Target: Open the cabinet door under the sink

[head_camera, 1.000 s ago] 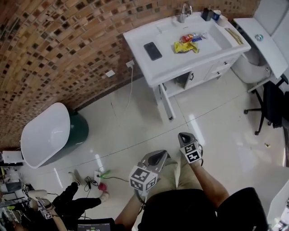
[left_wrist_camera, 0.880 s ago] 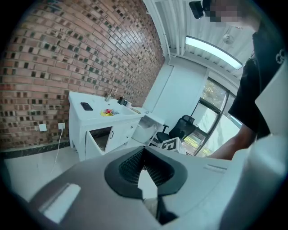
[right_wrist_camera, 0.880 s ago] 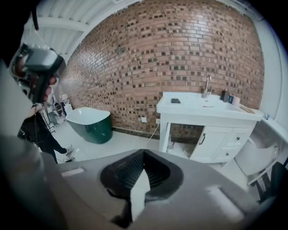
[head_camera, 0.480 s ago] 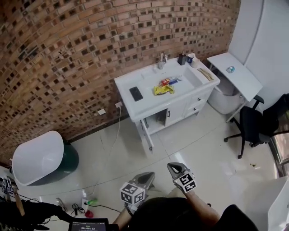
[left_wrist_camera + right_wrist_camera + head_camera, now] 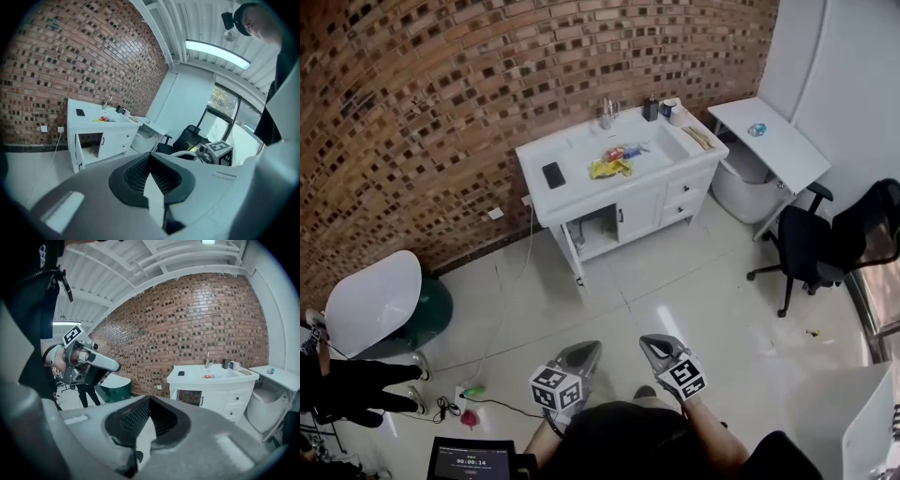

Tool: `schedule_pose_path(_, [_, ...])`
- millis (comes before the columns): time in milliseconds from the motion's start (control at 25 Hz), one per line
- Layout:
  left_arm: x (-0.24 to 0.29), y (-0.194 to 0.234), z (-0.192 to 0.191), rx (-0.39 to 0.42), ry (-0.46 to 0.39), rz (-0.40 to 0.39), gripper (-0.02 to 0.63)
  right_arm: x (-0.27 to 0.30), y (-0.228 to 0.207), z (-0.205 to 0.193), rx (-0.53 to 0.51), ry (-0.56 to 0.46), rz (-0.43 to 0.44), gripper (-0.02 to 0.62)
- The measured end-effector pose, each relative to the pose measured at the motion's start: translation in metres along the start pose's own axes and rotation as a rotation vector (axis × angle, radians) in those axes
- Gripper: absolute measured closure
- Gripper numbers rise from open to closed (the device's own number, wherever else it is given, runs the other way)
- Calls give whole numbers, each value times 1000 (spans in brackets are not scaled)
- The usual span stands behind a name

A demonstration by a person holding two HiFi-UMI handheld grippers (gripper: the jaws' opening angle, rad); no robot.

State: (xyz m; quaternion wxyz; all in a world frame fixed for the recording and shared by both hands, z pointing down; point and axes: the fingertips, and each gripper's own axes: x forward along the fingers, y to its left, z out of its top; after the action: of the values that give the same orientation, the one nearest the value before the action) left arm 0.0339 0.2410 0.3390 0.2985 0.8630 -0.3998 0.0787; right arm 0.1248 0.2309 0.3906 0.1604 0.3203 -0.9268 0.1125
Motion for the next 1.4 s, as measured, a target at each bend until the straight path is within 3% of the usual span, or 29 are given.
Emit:
schedule_pose_path(240, [13, -74, -50, 33, 113, -43, 591, -66, 1, -48, 100, 33, -20, 604])
schedule_pose_path(360, [20, -92, -53, 68, 123, -65, 590, -86, -1, -59, 107, 41, -33, 605])
schedule_pose_path(800, [-12, -81, -21, 101, 44, -75, 591, -65, -16, -7, 29, -29, -118, 604])
schedule_pose_path(960, [-52, -48, -24, 88, 18, -44, 590, -33, 25, 23, 0, -59, -92, 604])
schedule_pose_path(1240, [-109, -2, -29, 51, -10, -35, 591, 26, 146, 44, -198, 24, 46, 604])
schedule_pose_path(1400, [-123, 4, -34, 39, -17, -53, 591, 30, 168, 44, -242, 57, 67, 604])
